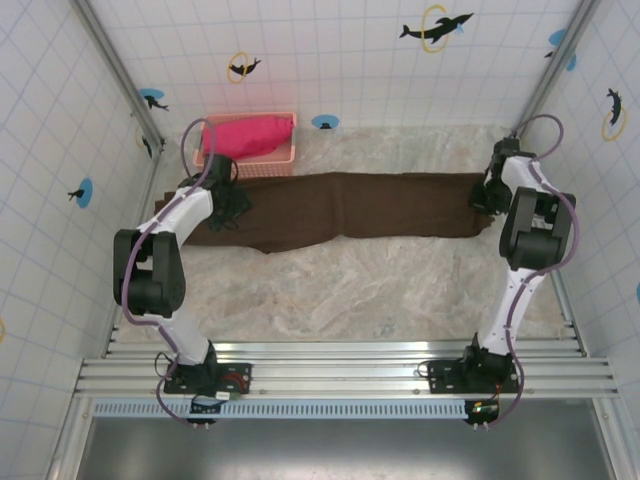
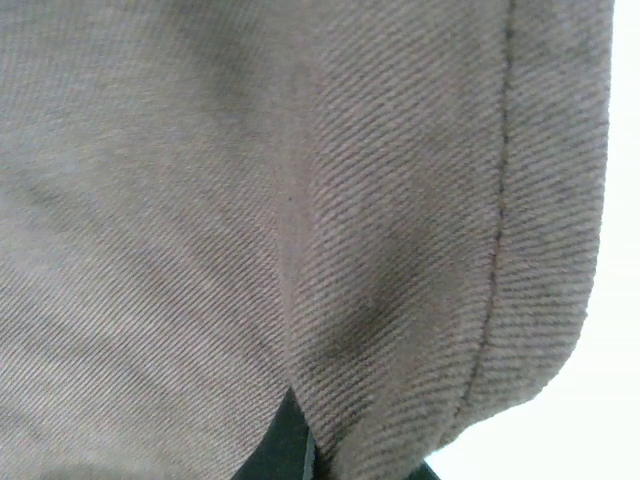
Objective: Roll up the long pants
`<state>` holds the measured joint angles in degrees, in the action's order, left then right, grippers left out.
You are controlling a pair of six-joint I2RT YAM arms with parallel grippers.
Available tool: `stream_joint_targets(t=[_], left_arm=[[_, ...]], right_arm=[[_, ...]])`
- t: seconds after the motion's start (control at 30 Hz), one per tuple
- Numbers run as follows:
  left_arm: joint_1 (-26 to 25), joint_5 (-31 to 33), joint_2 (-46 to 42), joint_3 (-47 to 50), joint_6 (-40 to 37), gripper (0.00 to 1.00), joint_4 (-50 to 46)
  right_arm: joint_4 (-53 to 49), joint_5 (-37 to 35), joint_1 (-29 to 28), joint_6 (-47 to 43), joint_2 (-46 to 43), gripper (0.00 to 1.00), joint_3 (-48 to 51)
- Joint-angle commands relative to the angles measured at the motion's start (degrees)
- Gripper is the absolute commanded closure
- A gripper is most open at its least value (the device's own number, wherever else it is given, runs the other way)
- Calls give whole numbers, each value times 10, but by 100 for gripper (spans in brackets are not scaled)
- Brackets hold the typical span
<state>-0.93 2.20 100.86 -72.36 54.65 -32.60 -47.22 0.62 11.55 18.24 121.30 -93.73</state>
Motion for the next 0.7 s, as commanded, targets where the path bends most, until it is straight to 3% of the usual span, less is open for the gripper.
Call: stream_joint_targets(t=[0.0,0.1,0.3,0.47,0.67], left_arm=[[-4,0,-13,-15,-18,20,-25],[-6,9,-41,-2,-14,20,-29],[-12,39,-113,22,-1,20,-66],[-31,70,-169,30,-1,21,-110],[-42,109,-254,27,2,20,-184]], right_arm=[[-8,-142,-21,7,-105,100,32],[-29,-270,-32,10,-145,100,43],[-81,-425,-22,14,-168,100,36],[-103,-479,12,41,-199,100,41],[-144,-581,13,90,-217,100,46]])
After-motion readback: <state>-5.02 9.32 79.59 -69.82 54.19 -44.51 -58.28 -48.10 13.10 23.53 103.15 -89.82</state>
